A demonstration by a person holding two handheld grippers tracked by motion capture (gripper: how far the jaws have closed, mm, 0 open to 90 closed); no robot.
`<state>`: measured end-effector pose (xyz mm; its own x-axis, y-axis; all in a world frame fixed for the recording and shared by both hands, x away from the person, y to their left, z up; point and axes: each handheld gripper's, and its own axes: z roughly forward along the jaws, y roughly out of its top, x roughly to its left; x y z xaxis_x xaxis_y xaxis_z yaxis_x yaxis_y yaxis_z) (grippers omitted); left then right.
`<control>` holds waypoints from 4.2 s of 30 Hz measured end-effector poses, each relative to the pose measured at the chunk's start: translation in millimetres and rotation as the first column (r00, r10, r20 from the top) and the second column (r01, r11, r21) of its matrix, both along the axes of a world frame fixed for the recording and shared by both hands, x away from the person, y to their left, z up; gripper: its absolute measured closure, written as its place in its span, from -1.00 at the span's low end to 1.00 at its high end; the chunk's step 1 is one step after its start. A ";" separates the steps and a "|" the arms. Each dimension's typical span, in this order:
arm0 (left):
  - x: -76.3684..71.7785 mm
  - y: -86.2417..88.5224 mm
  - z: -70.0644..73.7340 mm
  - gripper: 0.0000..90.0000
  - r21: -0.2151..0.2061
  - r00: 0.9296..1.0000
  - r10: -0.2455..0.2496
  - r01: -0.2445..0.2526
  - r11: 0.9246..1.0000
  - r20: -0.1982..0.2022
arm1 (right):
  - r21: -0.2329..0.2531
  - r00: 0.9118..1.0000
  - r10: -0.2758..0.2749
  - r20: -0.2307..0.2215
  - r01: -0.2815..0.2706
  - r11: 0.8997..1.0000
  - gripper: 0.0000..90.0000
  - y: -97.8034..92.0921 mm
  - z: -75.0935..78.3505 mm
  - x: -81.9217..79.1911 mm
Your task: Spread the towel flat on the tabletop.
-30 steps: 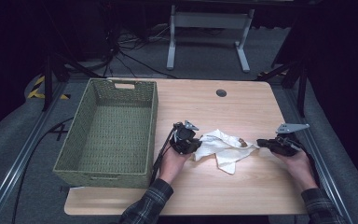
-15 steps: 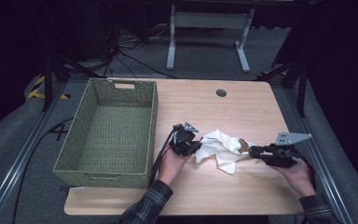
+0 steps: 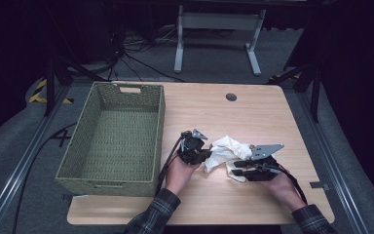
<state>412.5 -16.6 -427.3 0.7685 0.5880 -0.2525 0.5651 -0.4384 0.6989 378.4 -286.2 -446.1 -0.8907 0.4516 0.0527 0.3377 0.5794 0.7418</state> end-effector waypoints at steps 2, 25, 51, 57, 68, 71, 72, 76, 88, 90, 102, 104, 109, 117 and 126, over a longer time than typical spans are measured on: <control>-0.3 -0.6 -0.5 0.93 -0.014 1.000 -0.003 0.003 1.000 -0.003 | -0.018 1.000 0.002 -0.012 -0.003 1.000 0.39 5.2 -5.3 2.7; -19.8 24.3 62.0 0.95 -0.160 0.991 0.081 -0.063 0.985 0.109 | 0.193 0.993 -0.042 0.106 0.021 0.981 0.98 -66.7 59.9 -35.0; -13.8 -4.5 20.5 0.36 0.015 0.993 0.084 -0.085 0.996 0.089 | 0.083 0.980 -0.197 0.035 0.193 0.978 0.60 -113.1 34.5 -17.4; -32.4 -37.3 13.0 0.36 0.026 0.994 -0.063 0.061 0.998 0.086 | 0.081 0.987 -0.157 0.033 0.154 0.985 0.51 -99.0 32.2 -18.8; -47.9 -83.2 -16.5 0.38 0.082 0.976 -0.207 0.201 0.976 0.074 | 0.059 0.992 -0.127 0.011 0.126 0.990 0.43 -89.4 25.1 -16.0; -46.8 -90.3 -24.2 0.38 0.109 0.974 -0.215 0.206 0.973 0.077 | 0.053 0.992 -0.125 0.008 0.124 0.991 0.40 -88.0 22.9 -15.5; -46.7 -92.4 -27.5 0.38 0.128 0.974 -0.209 0.198 0.972 0.081 | 0.051 0.992 -0.122 0.000 0.122 0.991 0.38 -87.7 22.6 -15.2; -43.8 -93.3 -31.1 0.51 0.166 0.975 -0.200 0.183 0.969 0.095 | 0.047 0.994 -0.110 -0.014 0.111 0.993 0.42 -84.2 19.6 -13.0; -44.7 -89.6 -28.8 0.93 0.174 0.967 -0.235 0.216 0.961 0.100 | 0.045 0.997 -0.070 -0.036 0.072 0.996 0.99 -82.1 19.0 -12.6; -45.2 -89.7 -29.5 0.93 0.171 0.967 -0.236 0.217 0.961 0.096 | 0.064 0.997 -0.071 -0.026 0.072 0.995 0.70 -82.5 20.2 -12.8; -43.5 -88.7 -30.9 0.93 0.159 0.968 -0.241 0.227 0.961 0.071 | 0.024 0.997 -0.068 -0.045 0.069 0.997 0.83 -60.7 8.5 -3.9; -43.2 -88.6 -32.7 0.93 0.136 0.970 -0.231 0.220 0.966 0.076 | 0.027 0.997 -0.064 -0.044 0.065 0.998 0.94 -62.0 8.2 -2.9; -42.7 -87.8 -32.0 0.93 0.144 0.969 -0.238 0.226 0.963 0.067 | 0.036 0.998 -0.045 -0.032 0.046 0.998 0.57 -59.2 10.7 -5.1; -41.7 -87.5 -32.9 0.94 0.133 0.968 -0.239 0.229 0.964 0.071 | -0.019 0.999 -0.026 -0.026 0.026 0.999 0.94 -40.8 2.7 -2.4; -41.5 -78.0 -20.6 0.94 0.062 0.969 -0.238 0.234 0.970 0.070 | 0.023 0.999 -0.050 -0.017 0.050 0.998 1.00 -53.5 13.4 -4.0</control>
